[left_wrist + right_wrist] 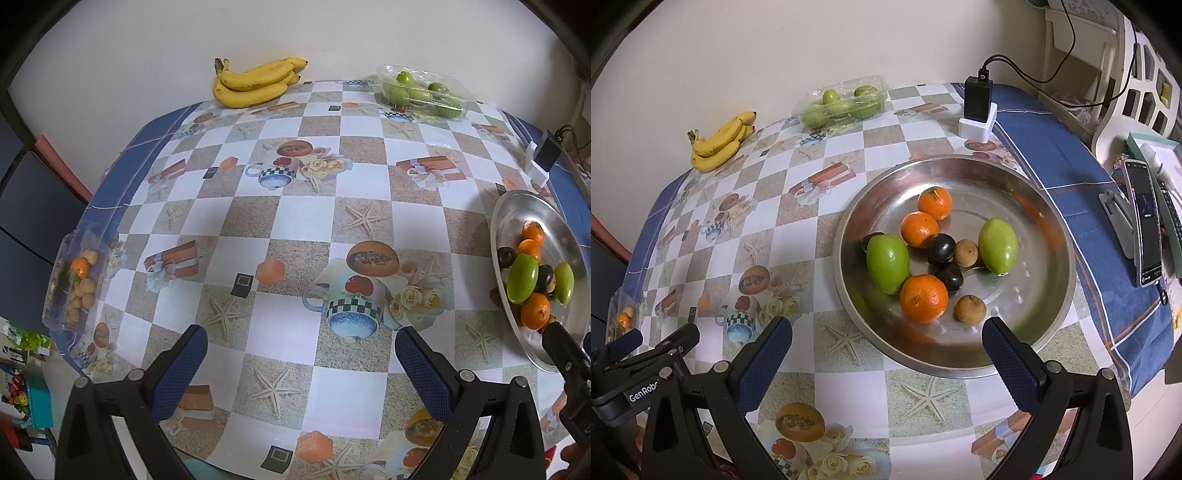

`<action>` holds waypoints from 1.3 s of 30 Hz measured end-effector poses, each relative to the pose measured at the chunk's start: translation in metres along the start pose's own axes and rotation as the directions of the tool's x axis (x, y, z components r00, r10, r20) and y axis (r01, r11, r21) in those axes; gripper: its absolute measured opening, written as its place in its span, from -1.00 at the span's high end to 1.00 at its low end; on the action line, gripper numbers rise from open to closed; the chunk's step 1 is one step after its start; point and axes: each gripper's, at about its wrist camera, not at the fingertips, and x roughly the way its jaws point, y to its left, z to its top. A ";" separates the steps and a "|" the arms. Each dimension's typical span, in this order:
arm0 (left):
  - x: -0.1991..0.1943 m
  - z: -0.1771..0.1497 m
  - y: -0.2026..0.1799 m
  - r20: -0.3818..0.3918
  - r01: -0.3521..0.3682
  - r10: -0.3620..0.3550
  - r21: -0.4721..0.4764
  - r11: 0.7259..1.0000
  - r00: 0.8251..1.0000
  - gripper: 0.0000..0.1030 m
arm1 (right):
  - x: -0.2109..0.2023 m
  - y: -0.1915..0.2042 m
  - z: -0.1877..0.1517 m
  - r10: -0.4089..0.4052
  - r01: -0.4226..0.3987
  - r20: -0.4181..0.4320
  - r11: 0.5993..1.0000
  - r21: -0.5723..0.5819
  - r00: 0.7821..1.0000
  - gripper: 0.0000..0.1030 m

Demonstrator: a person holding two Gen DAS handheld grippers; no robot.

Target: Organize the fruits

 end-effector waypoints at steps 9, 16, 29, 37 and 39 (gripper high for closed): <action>0.001 0.000 0.002 0.000 0.001 -0.001 0.000 1.000 1.000 -1.00 | 0.001 0.003 0.000 -0.004 0.004 -0.004 1.000 -0.010 1.000 -0.99; 0.001 0.001 0.002 -0.002 0.000 0.000 -0.001 1.000 1.000 -1.00 | 0.002 0.003 0.000 -0.004 0.004 -0.006 1.000 -0.011 1.000 -0.99; 0.002 0.000 0.003 -0.004 0.002 -0.002 -0.006 1.000 1.000 -1.00 | 0.003 0.004 -0.002 -0.005 0.005 -0.008 1.000 -0.014 1.000 -0.99; 0.002 0.000 0.003 -0.004 0.002 -0.002 -0.004 1.000 1.000 -1.00 | 0.003 0.004 -0.002 -0.005 0.005 -0.010 1.000 -0.014 1.000 -0.99; 0.002 0.000 0.003 -0.005 0.002 -0.002 -0.004 1.000 1.000 -1.00 | 0.003 0.004 -0.001 -0.005 0.005 -0.013 1.000 -0.015 1.000 -0.99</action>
